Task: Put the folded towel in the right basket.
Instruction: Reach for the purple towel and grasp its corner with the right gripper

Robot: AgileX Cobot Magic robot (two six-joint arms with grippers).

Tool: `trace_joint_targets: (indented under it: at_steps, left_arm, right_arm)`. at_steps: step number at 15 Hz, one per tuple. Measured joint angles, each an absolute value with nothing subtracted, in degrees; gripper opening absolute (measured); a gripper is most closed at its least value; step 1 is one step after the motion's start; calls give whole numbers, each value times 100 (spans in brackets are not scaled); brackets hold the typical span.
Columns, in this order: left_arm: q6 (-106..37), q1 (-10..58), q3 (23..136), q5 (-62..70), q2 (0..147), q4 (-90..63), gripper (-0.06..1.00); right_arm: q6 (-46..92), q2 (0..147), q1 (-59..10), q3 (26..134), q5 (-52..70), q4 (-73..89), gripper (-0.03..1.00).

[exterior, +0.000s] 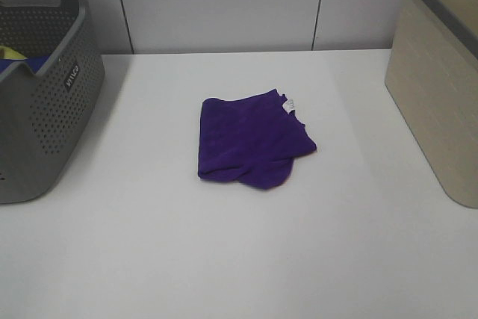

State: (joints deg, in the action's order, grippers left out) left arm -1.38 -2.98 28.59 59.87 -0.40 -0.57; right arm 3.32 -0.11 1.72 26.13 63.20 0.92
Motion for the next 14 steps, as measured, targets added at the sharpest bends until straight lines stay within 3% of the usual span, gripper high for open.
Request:
trace_joint_targets:
  at_steps: [14]
  left_arm:
    - [-138, -298, 2859, 5987, -40, -57, 99]
  right_arm:
    - [332, -11, 172, 2613, 6320, 92, 97]
